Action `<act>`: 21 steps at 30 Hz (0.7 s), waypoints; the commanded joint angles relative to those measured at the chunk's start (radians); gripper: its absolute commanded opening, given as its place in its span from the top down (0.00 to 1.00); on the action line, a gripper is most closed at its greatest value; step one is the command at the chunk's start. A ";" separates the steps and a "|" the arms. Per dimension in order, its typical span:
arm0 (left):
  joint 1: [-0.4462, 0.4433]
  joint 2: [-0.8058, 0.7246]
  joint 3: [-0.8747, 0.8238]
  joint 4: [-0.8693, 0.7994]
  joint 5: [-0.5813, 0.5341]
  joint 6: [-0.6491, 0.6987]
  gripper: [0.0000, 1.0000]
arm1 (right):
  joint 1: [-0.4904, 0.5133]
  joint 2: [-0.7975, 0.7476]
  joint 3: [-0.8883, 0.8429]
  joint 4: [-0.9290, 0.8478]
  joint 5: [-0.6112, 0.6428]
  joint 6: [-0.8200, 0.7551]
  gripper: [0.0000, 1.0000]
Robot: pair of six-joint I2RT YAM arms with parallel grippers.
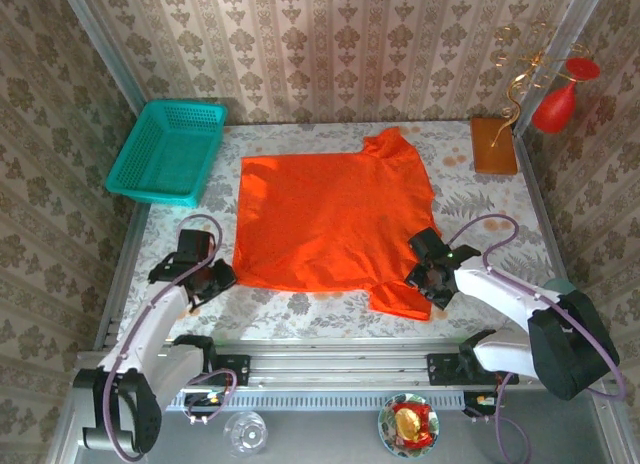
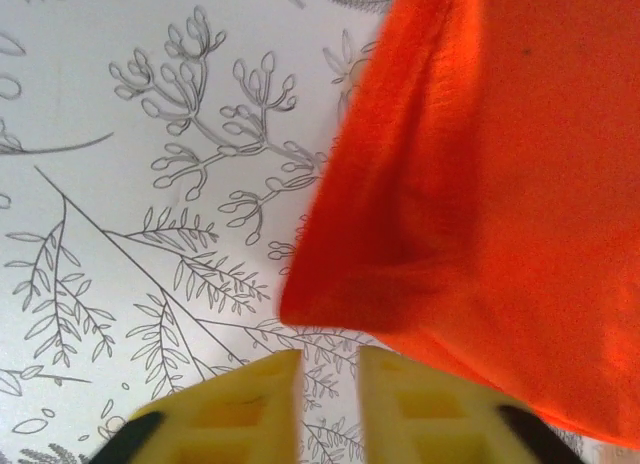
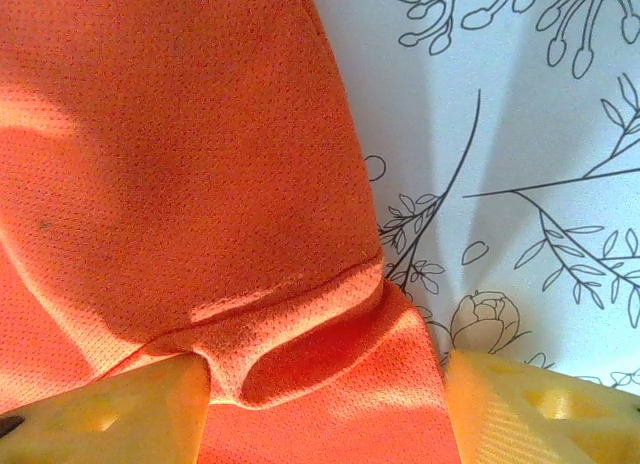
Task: Fold the inside-out t-shirt
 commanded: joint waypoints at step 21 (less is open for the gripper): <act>-0.128 0.450 0.164 0.156 0.136 0.098 0.58 | -0.010 0.071 0.038 0.024 -0.045 -0.038 0.32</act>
